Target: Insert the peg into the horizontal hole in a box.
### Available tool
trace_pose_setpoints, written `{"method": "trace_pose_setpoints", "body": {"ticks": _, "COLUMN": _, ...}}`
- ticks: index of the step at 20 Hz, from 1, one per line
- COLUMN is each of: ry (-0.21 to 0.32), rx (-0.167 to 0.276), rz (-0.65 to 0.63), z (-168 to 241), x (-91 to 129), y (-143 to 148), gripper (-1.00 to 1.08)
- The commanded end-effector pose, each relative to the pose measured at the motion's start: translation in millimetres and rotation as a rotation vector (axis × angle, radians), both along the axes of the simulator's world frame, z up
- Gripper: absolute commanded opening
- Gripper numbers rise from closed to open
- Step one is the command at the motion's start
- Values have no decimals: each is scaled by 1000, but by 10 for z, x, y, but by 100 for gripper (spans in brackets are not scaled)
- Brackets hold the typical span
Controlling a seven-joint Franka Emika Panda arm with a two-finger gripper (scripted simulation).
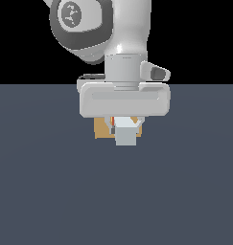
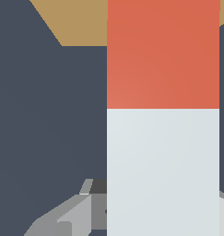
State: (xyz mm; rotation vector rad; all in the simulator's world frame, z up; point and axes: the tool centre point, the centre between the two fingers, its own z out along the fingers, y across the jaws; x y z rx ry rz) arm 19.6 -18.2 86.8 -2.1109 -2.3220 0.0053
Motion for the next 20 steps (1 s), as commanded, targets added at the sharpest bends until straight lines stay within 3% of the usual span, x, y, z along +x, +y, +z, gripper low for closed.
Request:
{"method": "trace_pose_setpoints", "body": {"ticks": 1, "ry": -4, "rx": 0, "rz": 2, "z": 20, "x": -1, "y": 120, "gripper": -100}}
{"method": "trace_pose_setpoints", "body": {"ticks": 11, "ry": -7, "rx": 1, "rz": 2, "z": 35, "x": -67, "y": 818, "gripper": -100}}
{"method": "trace_pose_setpoints", "body": {"ticks": 20, "ry": -7, "rx": 1, "rz": 2, "z": 38, "x": -56, "y": 896, "gripper": -100}}
